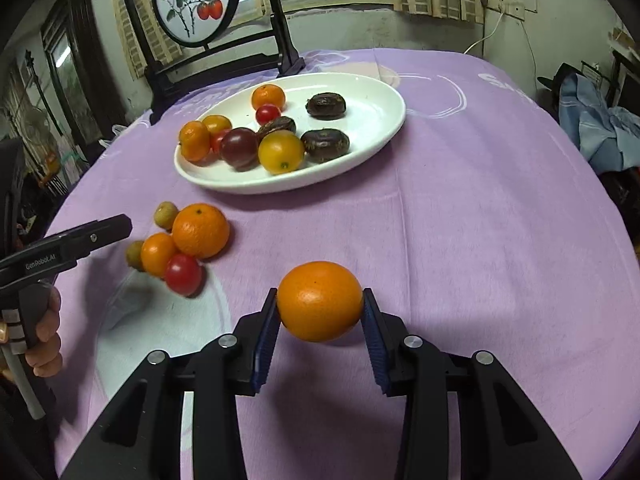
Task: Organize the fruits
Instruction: 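Grasp an orange with the right tool while the left tool grasps a small olive-yellow fruit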
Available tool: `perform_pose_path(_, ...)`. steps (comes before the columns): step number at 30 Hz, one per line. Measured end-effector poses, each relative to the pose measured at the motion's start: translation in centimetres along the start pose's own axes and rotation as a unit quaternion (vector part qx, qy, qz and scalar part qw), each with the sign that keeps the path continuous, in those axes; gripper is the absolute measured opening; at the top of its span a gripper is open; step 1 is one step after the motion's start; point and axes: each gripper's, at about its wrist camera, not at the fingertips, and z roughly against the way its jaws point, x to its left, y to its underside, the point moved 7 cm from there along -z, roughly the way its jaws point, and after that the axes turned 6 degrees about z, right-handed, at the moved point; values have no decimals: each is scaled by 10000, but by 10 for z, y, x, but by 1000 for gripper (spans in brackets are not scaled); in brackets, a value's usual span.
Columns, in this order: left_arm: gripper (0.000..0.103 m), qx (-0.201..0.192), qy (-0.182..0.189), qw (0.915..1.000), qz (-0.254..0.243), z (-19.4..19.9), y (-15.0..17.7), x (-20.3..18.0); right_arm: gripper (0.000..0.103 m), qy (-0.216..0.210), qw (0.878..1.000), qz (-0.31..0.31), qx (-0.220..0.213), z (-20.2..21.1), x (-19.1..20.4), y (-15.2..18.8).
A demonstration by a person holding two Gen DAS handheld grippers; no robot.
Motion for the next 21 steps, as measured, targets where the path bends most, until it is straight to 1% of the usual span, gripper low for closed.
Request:
perform_pose_path(2, 96, 32, 83, 9999, -98, 2, 0, -7, 41, 67, 9998, 124, -101, 3, 3, 2)
perform_pose_path(3, 96, 103, 98, 9998, -118, 1, 2, -8, 41, 87, 9997, 165, -139, 5, 3, 2)
perform_pose_path(5, 96, 388, 138, 9989, -231, -4, 13, -12, 41, 44, 9997, 170, -194, 8, 4, 1)
perform_pose_path(7, 96, 559, 140, 9977, -357, -6, 23, -15, 41, -11, 9996, 173, -232, 10, 3, 1)
perform_pose_path(12, 96, 818, 121, 9947, -607, -12, 42, -19, 41, 69, 9991, 142, -386, 17, -3, -3)
perform_pose_path(15, 95, 807, -135, 9933, -814, -20, 45, -19, 41, 31, 9988, 87, -490, 23, -5, -4)
perform_pose_path(16, 93, 732, -249, 9933, -859, -22, 43, -18, 41, 33, 9986, 89, -512, 24, -5, -4)
perform_pose_path(18, 82, 661, -466, 9928, -888, -25, 37, -16, 41, 23, 9985, 100, -532, 25, -5, -4)
perform_pose_path(19, 81, 680, -512, 9924, -889, -27, 34, -16, 41, 35, 9985, 117, -543, 25, -4, -4)
perform_pose_path(21, 73, 708, -516, 9918, -927, -29, 29, -17, 41, 49, 9985, 144, -523, 24, -4, -4)
